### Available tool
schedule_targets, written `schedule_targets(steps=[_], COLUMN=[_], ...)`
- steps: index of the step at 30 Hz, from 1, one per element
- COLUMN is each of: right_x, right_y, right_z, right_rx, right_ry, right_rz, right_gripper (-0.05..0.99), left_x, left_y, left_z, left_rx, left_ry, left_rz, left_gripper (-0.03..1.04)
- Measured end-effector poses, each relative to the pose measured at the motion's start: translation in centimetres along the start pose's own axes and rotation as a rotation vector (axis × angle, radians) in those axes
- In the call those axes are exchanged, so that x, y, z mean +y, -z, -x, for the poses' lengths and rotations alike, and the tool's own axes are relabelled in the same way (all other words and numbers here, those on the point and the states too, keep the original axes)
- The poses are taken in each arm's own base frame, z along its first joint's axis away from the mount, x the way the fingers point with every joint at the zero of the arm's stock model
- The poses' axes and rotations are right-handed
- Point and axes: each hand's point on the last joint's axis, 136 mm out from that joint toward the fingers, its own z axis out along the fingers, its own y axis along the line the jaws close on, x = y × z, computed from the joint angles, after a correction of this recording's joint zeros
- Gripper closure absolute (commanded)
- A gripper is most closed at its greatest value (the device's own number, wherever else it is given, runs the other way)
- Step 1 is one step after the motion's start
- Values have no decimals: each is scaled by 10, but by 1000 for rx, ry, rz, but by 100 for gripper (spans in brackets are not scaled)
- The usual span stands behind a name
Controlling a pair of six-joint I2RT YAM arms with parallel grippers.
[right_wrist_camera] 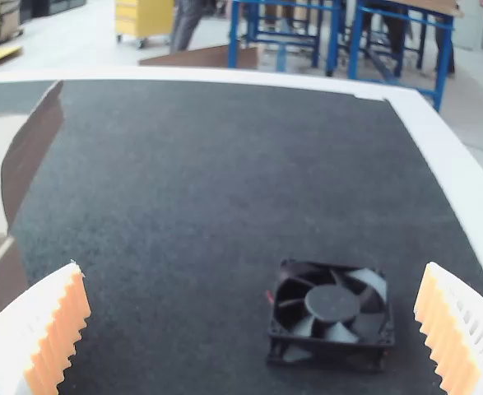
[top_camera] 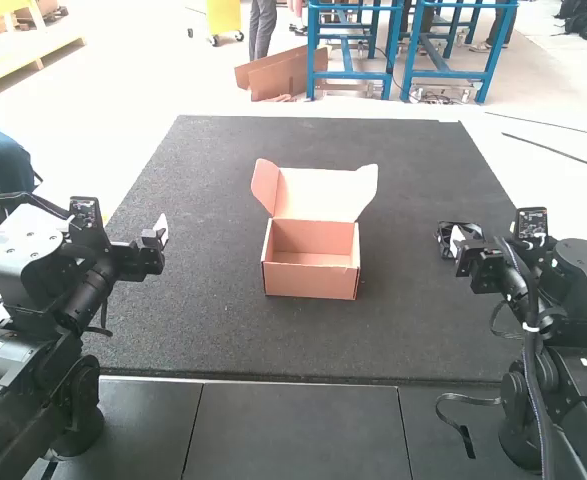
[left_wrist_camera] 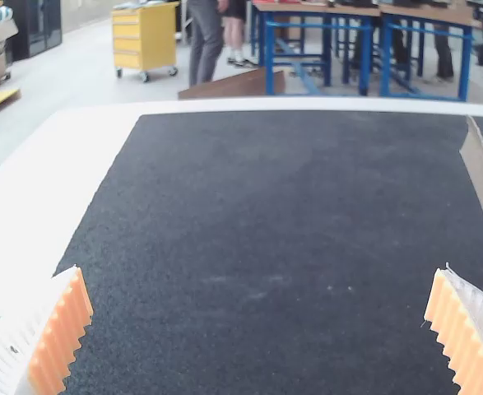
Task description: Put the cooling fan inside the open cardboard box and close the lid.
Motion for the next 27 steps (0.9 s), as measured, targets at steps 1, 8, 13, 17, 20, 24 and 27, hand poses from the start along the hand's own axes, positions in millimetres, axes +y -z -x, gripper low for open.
schedule_targets(steps=[1,8,13,17,20,24,27], right_x=[0,0,0,0,0,0,0], right_y=[0,0,0,0,0,0,0], right_z=[0,0,0,0,0,0,2], right_rx=[0,0,0,0,0,0,-8], right_ry=[0,0,0,0,0,0,-16], right_rz=[0,0,0,0,0,0,-1], right_gripper=[3,3,3,3,3,3,3], left_x=[0,0,0,0,0,0,0], left_y=[0,0,0,0,0,0,0], left_z=[0,1,1,1,1,2,4], left_rx=[0,-4,-4,-5,-5,-7,-14], left_ry=[0,1,1,1,1,1,2], left_rz=[0,0,0,0,0,0,0], left_gripper=[5,5,5,5,5,5,5])
